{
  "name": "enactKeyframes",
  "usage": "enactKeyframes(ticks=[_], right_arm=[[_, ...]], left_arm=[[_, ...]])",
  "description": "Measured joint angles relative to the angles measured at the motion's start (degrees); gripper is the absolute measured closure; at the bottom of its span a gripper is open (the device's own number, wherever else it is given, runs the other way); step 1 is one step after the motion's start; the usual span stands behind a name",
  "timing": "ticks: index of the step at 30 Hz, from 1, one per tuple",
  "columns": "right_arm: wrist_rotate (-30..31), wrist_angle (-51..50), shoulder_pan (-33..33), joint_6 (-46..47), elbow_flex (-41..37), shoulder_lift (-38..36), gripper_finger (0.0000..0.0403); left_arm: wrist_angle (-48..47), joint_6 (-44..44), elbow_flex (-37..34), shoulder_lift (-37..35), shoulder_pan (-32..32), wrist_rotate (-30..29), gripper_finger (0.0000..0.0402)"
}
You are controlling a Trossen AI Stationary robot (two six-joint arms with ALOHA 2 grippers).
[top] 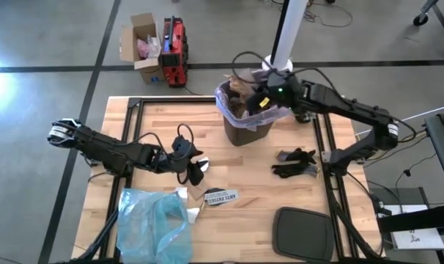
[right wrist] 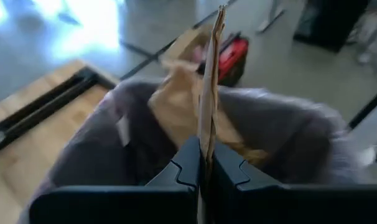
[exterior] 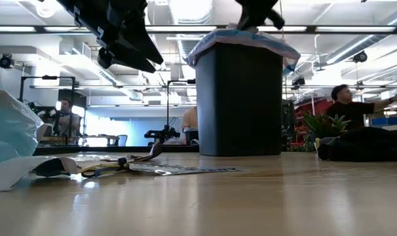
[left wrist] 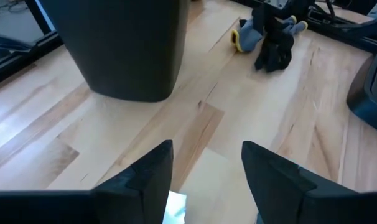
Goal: Place trash/remove bag and relplace
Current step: Put the cardboard into the trash bin
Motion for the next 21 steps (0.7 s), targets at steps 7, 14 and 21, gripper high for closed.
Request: enactKeyframes(ticks=[7,14,21], right_arm=[[-4.0,-4.9,0.0,2.7,0.0,4.0,0.0403],[-5.6,-7.3,0.0,2.1,0.0,6.3,0.0403],[-10.0,-8.9,0.0,1.8,0.0,6.8,0.0377]], left_arm=[[0.4,0.5,0.0,0.0,0.0,0.0,0.0230],[1.1,0.5,0.0,0.0,0.0,0.0,0.0232],[-0.1,0.5,0.0,-0.5,0.0,0.0,0.0220]])
